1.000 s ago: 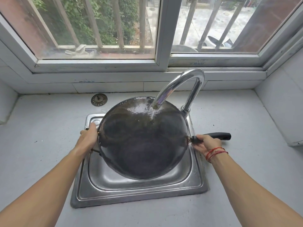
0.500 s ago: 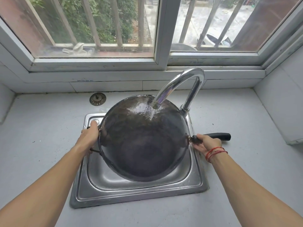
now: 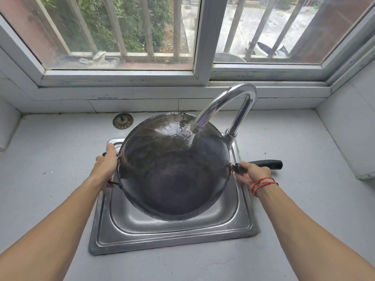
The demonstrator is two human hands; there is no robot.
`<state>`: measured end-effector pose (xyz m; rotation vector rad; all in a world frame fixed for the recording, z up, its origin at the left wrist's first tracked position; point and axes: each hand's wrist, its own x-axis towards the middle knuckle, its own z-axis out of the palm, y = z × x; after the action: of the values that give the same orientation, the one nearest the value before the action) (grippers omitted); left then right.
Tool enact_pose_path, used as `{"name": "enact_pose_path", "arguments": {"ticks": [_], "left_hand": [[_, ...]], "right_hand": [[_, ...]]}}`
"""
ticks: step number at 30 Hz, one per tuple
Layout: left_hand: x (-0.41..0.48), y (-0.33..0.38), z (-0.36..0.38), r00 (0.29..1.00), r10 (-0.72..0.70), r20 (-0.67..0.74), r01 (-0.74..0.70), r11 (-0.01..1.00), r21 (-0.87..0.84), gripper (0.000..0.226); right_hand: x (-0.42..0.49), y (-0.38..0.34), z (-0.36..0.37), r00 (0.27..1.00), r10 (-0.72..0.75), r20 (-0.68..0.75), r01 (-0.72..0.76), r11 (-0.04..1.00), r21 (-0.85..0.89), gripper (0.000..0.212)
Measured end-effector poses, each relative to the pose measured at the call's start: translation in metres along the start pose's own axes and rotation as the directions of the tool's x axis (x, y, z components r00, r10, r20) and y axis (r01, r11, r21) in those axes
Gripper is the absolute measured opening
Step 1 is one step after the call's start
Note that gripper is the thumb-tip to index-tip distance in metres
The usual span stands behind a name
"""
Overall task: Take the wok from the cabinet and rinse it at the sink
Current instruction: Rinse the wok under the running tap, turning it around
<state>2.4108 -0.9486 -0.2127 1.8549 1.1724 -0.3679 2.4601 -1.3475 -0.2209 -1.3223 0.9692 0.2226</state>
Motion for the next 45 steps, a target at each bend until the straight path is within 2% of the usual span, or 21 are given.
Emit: {"name": "enact_pose_path", "arguments": {"ticks": [2, 8, 20, 37, 45], "left_hand": [[0.000, -0.001, -0.004, 1.000, 0.013, -0.020, -0.013, 1.000, -0.017, 0.103], [-0.001, -0.003, -0.013, 0.995, 0.052, -0.083, -0.058, 0.995, -0.078, 0.077], [-0.002, -0.017, -0.030, 0.979, 0.085, -0.185, -0.108, 0.987, -0.118, 0.062], [-0.008, -0.027, -0.039, 0.959, 0.109, -0.260, -0.150, 0.978, -0.142, 0.054], [-0.017, -0.018, -0.021, 0.970, 0.124, -0.210, -0.156, 0.978, -0.142, 0.054]], "right_hand": [[0.001, 0.000, 0.004, 1.000, 0.000, 0.022, 0.000, 1.000, -0.004, 0.010], [0.004, -0.002, 0.018, 0.998, -0.005, 0.069, 0.005, 1.000, 0.001, 0.012], [-0.002, 0.000, 0.037, 0.992, -0.002, 0.124, 0.001, 1.000, 0.006, 0.014], [-0.008, 0.004, 0.048, 0.992, 0.016, 0.123, -0.018, 1.000, 0.015, 0.010], [-0.007, 0.001, 0.027, 0.997, 0.001, 0.075, -0.003, 1.000, 0.022, 0.011]]}}
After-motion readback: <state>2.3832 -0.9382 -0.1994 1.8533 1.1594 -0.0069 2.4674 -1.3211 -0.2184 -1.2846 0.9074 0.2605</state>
